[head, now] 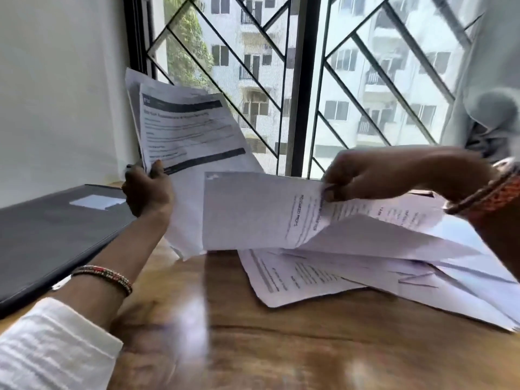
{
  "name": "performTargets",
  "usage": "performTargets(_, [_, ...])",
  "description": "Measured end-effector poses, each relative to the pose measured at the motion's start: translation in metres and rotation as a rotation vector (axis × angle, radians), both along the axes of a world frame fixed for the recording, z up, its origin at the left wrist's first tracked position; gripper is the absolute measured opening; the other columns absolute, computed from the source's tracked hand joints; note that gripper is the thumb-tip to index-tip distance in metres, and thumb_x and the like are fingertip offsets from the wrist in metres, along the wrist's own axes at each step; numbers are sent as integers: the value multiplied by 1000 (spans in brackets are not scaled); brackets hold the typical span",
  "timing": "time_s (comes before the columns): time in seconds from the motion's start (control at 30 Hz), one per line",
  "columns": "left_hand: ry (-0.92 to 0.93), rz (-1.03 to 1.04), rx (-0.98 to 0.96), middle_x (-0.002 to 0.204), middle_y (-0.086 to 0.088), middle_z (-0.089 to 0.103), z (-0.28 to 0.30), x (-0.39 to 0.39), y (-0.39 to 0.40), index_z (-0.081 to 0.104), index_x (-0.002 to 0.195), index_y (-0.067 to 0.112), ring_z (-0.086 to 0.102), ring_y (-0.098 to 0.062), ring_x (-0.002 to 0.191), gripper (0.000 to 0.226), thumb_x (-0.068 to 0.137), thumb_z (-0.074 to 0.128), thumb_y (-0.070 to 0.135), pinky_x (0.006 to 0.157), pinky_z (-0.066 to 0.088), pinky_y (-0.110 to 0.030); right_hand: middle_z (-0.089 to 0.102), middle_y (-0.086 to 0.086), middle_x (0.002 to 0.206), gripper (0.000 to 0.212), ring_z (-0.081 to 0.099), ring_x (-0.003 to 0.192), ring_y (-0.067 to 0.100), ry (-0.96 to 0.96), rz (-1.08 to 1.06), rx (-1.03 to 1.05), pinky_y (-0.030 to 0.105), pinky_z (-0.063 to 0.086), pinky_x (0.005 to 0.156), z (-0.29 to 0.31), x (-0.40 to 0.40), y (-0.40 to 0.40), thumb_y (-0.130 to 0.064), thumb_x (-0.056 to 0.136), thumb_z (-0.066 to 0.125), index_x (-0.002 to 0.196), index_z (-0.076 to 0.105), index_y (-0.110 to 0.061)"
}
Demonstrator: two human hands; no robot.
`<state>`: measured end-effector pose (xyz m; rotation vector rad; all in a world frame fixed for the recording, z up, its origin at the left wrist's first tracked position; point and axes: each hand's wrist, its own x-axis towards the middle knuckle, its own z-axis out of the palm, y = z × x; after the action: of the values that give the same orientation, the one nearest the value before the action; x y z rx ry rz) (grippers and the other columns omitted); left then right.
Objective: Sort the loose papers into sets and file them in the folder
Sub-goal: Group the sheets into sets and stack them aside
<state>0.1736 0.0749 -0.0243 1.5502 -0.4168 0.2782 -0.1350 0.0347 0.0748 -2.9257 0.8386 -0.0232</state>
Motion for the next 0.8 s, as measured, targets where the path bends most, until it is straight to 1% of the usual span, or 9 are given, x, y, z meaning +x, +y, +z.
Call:
performTargets(0.07, [-8, -25, -1, 128, -20, 56, 0, -4, -2, 57, 122, 5, 46, -38, 121, 41, 95, 50, 34, 97, 38, -39, 73, -7, 74, 25, 67, 64, 4, -17, -22, 136, 20, 50, 60, 11, -6, -2, -13, 97, 51, 86, 74, -13])
performTargets(0.2, [-106, -94, -40, 119, -24, 62, 0, -13, -5, 62, 117, 2, 53, -42, 113, 38, 94, 53, 30, 91, 43, -41, 75, 1, 90, 25, 71, 80, 12, -10, -22, 120, 28, 55, 70, 0, -1, -22, -7, 98, 47, 98, 72, -9])
performTargets(0.3, [-174, -163, -107, 110, -30, 63, 1, -17, -4, 63, 112, -5, 57, -44, 106, 41, 91, 57, 30, 86, 44, -43, 74, 1, 88, 24, 70, 81, 18, -280, 50, 136, 36, 57, 75, 12, -8, -35, -4, 97, 49, 98, 72, -9])
performTargets(0.37, [-162, -303, -176, 98, -30, 65, -1, -16, -3, 62, 109, -10, 60, -43, 97, 59, 78, 57, 40, 81, 45, -46, 72, -5, 76, 22, 66, 70, 6, -531, 93, 232, 20, 53, 63, 26, -12, -40, 3, 96, 49, 95, 70, -2])
performTargets(0.43, [-109, -453, -271, 79, -14, 68, -3, -15, -5, 64, 105, -8, 59, -31, 81, 64, 67, 58, 43, 74, 45, -41, 72, -9, 72, 28, 66, 68, 1, -686, 175, 251, 16, 52, 60, 36, -12, -40, 3, 95, 49, 88, 72, -11])
performTargets(0.53, [-62, -621, -251, 63, 2, 62, -3, -23, -10, 64, 83, 9, 53, -15, 56, 16, 86, 66, 25, 50, 43, -19, 70, -13, 73, 38, 64, 74, 4, -630, 151, -391, 30, 49, 68, 50, 0, -55, -3, 87, 49, 83, 72, -32])
performTargets(0.6, [-8, -748, -285, 52, 8, 60, -3, -33, -13, 62, 76, 12, 49, -5, 39, 16, 92, 58, 12, 36, 37, -14, 71, -10, 82, 38, 64, 82, 13, -469, 78, -905, 39, 44, 88, 52, 25, -55, -6, 86, 45, 94, 71, -33])
performTargets(0.7, [119, -848, -339, 60, 4, 68, -4, -40, -15, 65, 80, 13, 59, -12, 47, 15, 92, 57, 15, 40, 47, -19, 70, -12, 88, 27, 60, 100, 20, -279, 279, -1122, 54, 20, 107, 27, 70, -43, -10, 80, 62, 91, 70, -33])
performTargets(0.8, [272, -989, -434, 63, 0, 71, -1, -43, -15, 69, 80, 12, 65, -12, 49, 22, 94, 52, 16, 42, 51, -21, 67, -10, 89, 20, 58, 104, 21, -250, 512, -1273, 53, 18, 111, -23, 105, -32, -12, 76, 69, 80, 69, -31])
